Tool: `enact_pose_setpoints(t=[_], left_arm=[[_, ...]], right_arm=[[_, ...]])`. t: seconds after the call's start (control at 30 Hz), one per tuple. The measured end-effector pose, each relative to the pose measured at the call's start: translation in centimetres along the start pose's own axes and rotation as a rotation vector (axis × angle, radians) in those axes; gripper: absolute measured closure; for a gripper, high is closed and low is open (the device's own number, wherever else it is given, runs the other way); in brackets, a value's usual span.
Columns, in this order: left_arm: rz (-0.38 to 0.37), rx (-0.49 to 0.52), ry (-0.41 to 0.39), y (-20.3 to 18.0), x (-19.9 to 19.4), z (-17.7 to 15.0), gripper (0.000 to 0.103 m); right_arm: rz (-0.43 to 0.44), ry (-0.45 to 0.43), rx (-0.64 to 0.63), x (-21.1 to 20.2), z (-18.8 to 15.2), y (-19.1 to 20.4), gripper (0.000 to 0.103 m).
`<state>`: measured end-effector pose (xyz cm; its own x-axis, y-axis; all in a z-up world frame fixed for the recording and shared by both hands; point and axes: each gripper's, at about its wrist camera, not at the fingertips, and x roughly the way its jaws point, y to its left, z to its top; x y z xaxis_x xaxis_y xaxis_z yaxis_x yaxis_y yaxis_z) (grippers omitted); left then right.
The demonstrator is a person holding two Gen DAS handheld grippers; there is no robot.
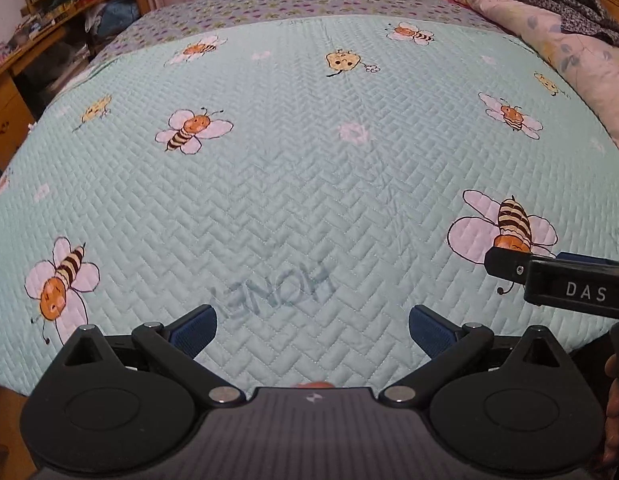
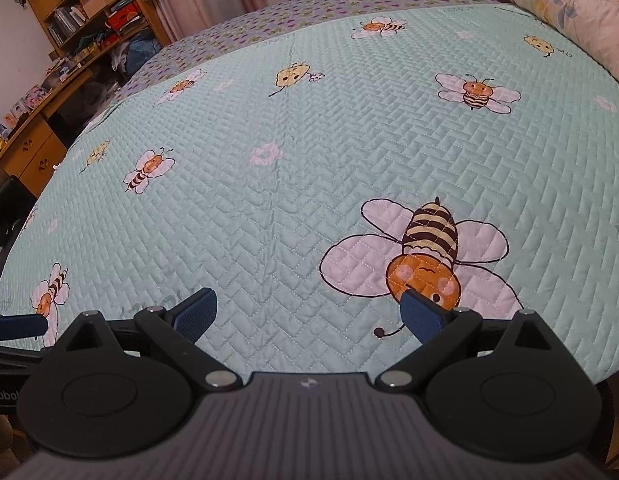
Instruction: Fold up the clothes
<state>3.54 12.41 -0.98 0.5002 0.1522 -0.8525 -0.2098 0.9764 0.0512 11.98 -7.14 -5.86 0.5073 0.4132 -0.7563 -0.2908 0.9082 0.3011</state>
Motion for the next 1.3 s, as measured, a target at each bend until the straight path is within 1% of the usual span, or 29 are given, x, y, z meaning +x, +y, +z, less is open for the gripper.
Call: enact_pose_setpoints(t=[0.13, 0.37, 0.5, 1.03, 1.17, 1.23, 1.3], left_arm=[[0.015, 0.006, -0.012, -0.04, -0.30, 0.04, 0.001], [0.036, -0.008, -0.008, 0.40, -0.24, 0.20, 0.001], [0.014, -0.011, -0.011, 0.60, -0.36, 0.29, 0.001], [0.033, -0.022, -0.021, 0.66, -0.40, 0.26, 0.001], [0.010, -0.032, -0.047, 0.80, -0.66, 0.07, 0.001], [0.003, -0.020, -0.062, 0.65, -0.85, 0.00, 0.001], [-0.020, -0.005, -0.074, 0.45, -1.05, -0.07, 0.001]], right_arm=[[0.002, 0.007, 0.002, 0.22, 0.05, -0.05, 0.005], [0.005, 0.021, 0.001, 0.58, -0.02, 0.09, 0.005], [0.004, 0.024, 0.002, 0.63, 0.00, 0.11, 0.005], [0.003, 0.025, 0.003, 0.66, -0.10, 0.16, 0.005], [0.002, 0.025, 0.003, 0.63, -0.10, 0.14, 0.005], [0.002, 0.024, 0.005, 0.61, -0.13, 0.11, 0.005], [0.002, 0.024, 0.005, 0.60, -0.12, 0.09, 0.005]])
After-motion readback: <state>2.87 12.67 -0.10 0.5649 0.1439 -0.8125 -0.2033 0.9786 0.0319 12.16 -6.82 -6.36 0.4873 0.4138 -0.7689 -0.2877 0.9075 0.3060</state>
